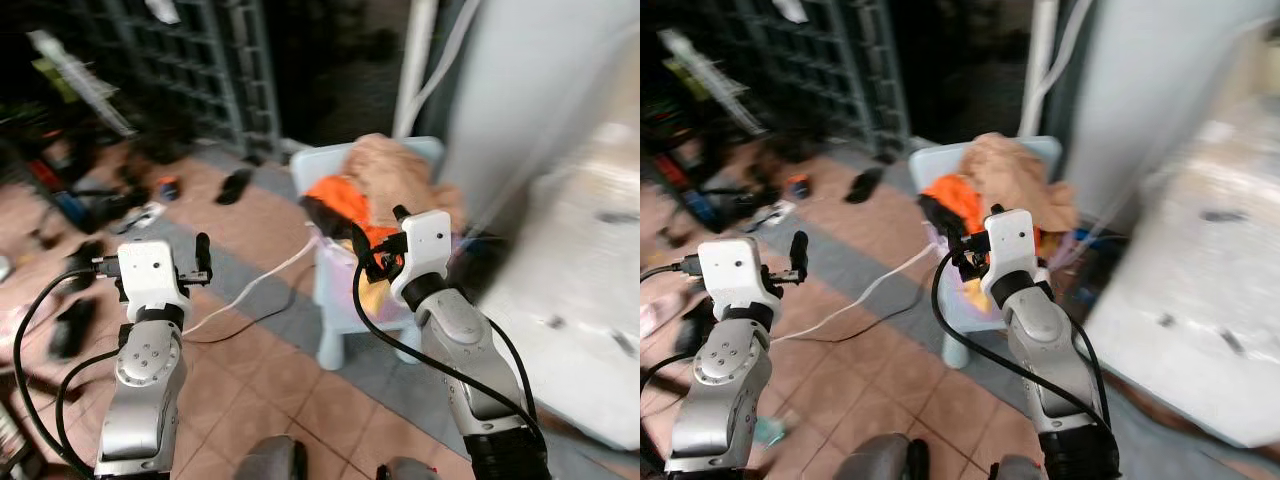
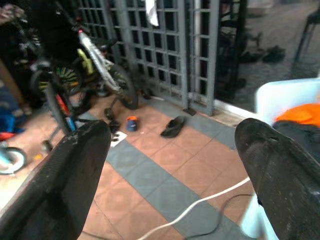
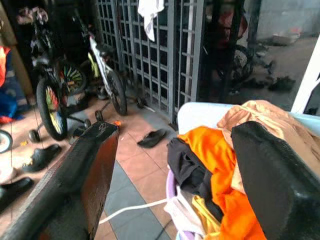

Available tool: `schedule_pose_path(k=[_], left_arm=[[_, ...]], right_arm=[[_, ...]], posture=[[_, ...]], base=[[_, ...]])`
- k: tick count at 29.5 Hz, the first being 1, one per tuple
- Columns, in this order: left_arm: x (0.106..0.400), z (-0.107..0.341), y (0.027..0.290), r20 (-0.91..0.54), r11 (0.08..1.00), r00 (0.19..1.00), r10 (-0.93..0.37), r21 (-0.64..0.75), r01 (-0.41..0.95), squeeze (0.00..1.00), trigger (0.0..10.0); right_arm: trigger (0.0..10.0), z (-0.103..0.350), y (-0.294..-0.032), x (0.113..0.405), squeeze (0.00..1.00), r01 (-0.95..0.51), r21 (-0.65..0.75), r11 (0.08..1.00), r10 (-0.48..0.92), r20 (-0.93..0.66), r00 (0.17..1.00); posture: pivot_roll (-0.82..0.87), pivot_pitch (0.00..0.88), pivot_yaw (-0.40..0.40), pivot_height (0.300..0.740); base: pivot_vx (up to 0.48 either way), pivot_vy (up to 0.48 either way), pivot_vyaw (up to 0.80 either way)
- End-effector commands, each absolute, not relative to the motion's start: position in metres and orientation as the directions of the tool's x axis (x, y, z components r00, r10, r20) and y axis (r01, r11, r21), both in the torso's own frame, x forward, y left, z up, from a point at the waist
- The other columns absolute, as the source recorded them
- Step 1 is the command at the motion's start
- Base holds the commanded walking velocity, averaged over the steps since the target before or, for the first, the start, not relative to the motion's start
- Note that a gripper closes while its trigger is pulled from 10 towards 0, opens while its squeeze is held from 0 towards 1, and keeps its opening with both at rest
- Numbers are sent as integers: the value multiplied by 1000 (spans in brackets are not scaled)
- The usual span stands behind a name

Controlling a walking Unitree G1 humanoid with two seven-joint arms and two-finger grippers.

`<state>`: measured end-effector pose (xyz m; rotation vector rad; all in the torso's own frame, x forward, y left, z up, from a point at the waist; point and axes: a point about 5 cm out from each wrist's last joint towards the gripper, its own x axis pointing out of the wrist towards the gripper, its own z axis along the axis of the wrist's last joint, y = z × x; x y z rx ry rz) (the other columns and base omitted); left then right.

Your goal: Clothes washing

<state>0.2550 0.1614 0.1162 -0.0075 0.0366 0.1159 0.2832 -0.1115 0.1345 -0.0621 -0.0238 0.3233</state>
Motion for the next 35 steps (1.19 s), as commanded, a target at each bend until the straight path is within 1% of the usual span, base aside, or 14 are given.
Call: schedule_pose_path(k=[1,7,11,19,23,24,25,27,28,30,32,33,35], left_arm=[[262,124,157,-6,996,996,84,-2,-84,0,10000],[265,126,152,7,998,998,57,-14,-57,0,10000],[266,126,150,7,999,999,52,-17,-52,0,10000],[267,126,150,8,999,999,49,-20,-49,0,10000],[266,126,149,7,998,999,50,-23,-50,0,10000],[265,125,148,2,998,998,55,-24,-55,0,10000],[265,125,148,2,998,998,55,-24,-55,0,10000],[263,125,148,-6,998,998,60,-22,-60,0,10000],[261,124,149,-17,998,998,64,-15,-65,0,10000],[260,124,150,-25,998,997,67,-10,-68,0,10000],[253,123,157,-43,996,995,91,10,-91,0,10000],[253,123,157,-43,996,995,91,10,-91,0,10000],[240,122,166,-69,991,989,129,26,-128,0,10000]], right_arm=[[10000,138,-117,287,0,-285,-80,955,288,25,957],[10000,140,-132,295,0,-192,-126,973,198,32,980],[10000,135,-134,297,0,-174,-123,977,175,-8,985],[10000,135,-132,298,0,-174,-118,978,175,2,985],[10000,134,-129,298,0,-189,-127,974,191,1,982],[10000,123,-128,296,0,-216,-131,968,209,-62,976],[10000,123,-128,296,0,-216,-131,968,209,-62,976],[10000,114,-127,293,0,-244,-134,960,229,-118,966],[10000,108,-126,292,0,-263,-138,955,243,-147,959],[10000,105,-125,291,0,-275,-140,951,251,-163,954],[10000,95,-123,292,0,-305,-161,939,267,-222,938],[10000,95,-123,292,0,-305,-161,939,267,-222,938],[10000,83,-125,296,0,-322,-157,934,265,-301,916]], posture=[[-2,109,94,740],[-15,112,93,740],[-15,112,92,740],[-16,112,91,740],[-17,112,90,740],[2,124,80,740],[2,124,80,740],[2,124,80,740],[19,138,75,740],[23,141,74,740],[62,165,63,740],[62,165,63,740],[94,188,47,740]], base=[[379,0,0],[480,0,0],[480,0,-122],[480,0,-756],[480,0,0],[480,0,0],[480,0,0],[382,0,0],[0,0,0],[0,0,0],[0,0,0],[0,0,0],[0,0,0]])
